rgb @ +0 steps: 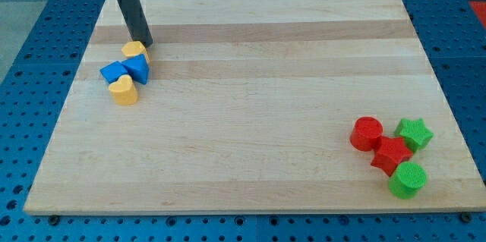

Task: Slide the yellow hexagon towards the right side

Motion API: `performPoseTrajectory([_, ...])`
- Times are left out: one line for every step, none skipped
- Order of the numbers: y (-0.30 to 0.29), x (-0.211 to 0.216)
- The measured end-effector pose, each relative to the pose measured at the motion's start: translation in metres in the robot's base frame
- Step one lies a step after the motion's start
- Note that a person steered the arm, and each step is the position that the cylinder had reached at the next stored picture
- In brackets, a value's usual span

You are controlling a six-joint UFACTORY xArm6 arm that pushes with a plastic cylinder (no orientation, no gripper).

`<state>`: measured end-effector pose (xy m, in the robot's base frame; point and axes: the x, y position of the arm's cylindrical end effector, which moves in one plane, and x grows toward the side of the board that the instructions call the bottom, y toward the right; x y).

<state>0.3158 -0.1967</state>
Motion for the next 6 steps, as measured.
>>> performPoseTrajectory([-0.034,-0.014])
performPoseTrajectory([-0.067,0.010])
performPoseTrajectory([-0.079,0.029])
performPoseTrajectory([-0.073,0.041])
performPoseTrajectory([-0.028,0.043])
performPoseTrajectory([0.012,0.043])
